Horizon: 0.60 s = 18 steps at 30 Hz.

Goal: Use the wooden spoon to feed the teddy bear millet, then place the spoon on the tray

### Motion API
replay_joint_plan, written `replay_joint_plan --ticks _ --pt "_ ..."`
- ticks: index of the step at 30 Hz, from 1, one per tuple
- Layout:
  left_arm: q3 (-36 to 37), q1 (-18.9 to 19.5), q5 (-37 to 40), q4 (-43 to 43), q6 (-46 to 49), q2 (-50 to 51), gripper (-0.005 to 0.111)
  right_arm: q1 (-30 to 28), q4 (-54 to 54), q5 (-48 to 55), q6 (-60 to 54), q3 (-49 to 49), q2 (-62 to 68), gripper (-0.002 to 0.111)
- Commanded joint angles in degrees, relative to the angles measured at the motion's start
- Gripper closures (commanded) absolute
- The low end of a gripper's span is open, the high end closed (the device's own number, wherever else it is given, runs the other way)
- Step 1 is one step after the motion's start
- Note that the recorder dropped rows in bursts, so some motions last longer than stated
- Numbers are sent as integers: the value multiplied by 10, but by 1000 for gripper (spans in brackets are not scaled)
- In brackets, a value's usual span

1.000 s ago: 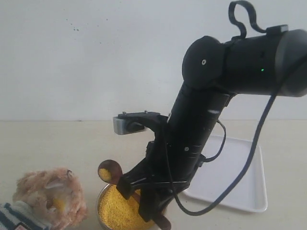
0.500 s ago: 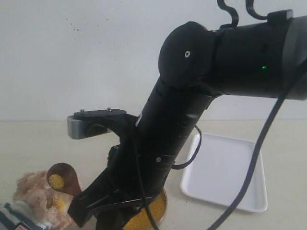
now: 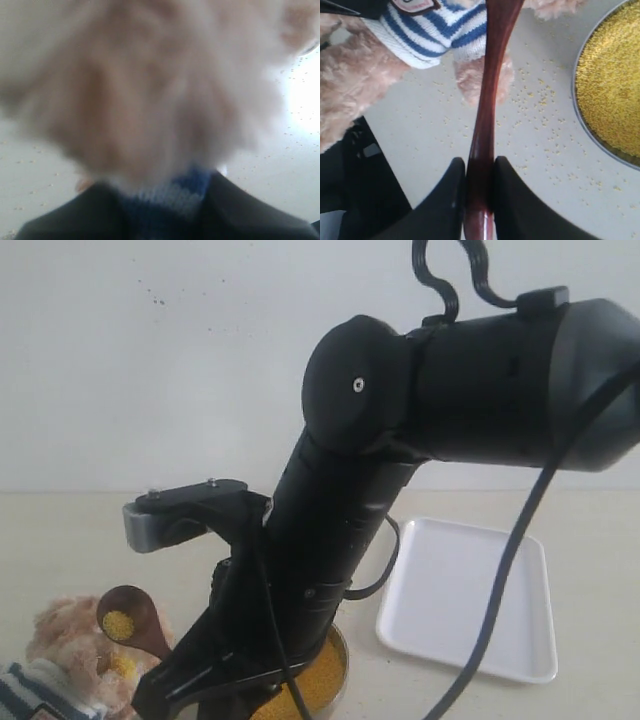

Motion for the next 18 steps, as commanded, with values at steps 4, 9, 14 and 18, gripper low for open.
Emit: replay_joint_plan --ticks 4,9,14,18 --pt "-5 1 -7 -13 5 -2 103 31 -73 -19 23 2 2 104" --pt "-5 1 -7 -13 5 -2 103 47 -100 -28 34 2 14 104" --pt "-5 1 -7 -13 5 -2 103 71 -143 -39 52 2 23 104" --pt "-5 1 -7 -13 5 -2 103 89 -210 -50 85 2 23 104"
